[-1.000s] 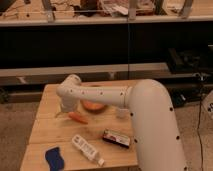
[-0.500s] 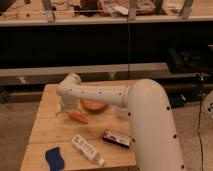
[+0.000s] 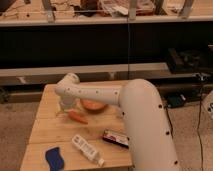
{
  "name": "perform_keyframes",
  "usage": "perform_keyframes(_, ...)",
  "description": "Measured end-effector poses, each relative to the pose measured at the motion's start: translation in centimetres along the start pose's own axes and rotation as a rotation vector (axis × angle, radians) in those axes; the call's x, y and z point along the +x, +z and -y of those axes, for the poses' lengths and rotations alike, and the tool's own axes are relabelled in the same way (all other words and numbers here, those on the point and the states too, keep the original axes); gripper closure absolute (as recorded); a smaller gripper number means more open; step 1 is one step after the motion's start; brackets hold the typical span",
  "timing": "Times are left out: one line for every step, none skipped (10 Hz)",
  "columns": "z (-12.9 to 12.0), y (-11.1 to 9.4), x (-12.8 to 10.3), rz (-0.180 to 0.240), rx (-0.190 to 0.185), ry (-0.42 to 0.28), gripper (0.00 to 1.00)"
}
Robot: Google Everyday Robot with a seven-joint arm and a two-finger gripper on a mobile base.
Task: Place the pepper in the ceramic bowl
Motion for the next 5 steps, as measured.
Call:
perform_keyframes(0.02,0.08,-0.12,0.007,-0.001,-0.031,0.20)
perform_keyframes(-0.01,0.20,-0.26,0.016,-0.005,-0.064,0.20)
perform_keyframes(-0.04,0.28,-0.30,0.019,-0.009,-0.083,0.20)
perform_keyframes(-0.12,0.44,-0.42,0.025,-0.013,-0.095,0.20)
perform_keyframes(-0.13,0.56,-0.46,0.028,-0.016,-0.105,0.20)
